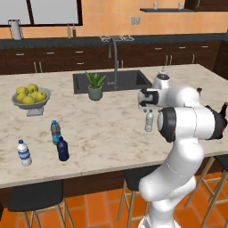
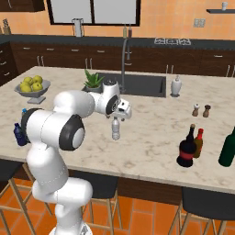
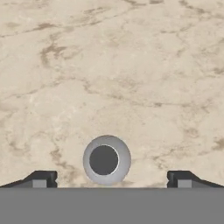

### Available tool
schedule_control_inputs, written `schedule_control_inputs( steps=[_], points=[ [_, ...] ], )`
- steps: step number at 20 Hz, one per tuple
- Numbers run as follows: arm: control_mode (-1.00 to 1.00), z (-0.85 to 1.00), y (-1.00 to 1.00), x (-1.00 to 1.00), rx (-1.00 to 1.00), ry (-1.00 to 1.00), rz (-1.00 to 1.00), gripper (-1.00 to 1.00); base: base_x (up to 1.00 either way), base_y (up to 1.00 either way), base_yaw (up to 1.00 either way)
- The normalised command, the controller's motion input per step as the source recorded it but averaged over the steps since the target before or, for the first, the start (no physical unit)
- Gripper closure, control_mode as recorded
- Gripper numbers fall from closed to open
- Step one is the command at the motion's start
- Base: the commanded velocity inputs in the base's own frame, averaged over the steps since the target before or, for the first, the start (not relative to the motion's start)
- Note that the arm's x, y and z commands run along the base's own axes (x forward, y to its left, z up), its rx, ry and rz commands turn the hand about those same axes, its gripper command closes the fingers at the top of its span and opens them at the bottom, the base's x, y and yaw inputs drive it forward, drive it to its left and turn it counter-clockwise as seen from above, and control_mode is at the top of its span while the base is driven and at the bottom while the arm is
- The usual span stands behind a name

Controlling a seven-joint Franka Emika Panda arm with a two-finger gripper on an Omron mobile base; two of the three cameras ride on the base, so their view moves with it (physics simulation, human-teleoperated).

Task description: Move the plastic bottles in the middle to the plastics group, and the glass bottles in the middle to the glass group.

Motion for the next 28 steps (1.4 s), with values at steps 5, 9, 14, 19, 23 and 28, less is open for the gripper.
schedule_control_inputs(
  steps=[5, 9, 14, 19, 23, 28],
  points=[
    [-1.00, -0.36, 0.01, 0.23, 0.00, 0.02, 0.00, -1.00, 0.00, 0.00, 0.00],
    [-1.00, -0.19, 0.06, 0.08, 0.02, 0.00, 0.00, -1.00, 0.00, 0.00, 0.00],
    [-1.00, -0.15, 0.14, -0.01, 0.01, 0.00, 0.00, -1.00, 0.00, 0.00, 0.00],
    [-1.00, -0.01, 0.09, -0.02, 0.00, -0.06, 0.00, -1.00, 0.00, 0.00, 0.00],
    [-1.00, 0.00, 0.00, -0.06, 0.00, -0.06, 0.00, -1.00, 0.00, 0.00, 0.00],
    [-1.00, -0.17, 0.00, -0.02, 0.00, 0.00, 0.00, -1.00, 0.00, 0.00, 0.00]
  ],
)
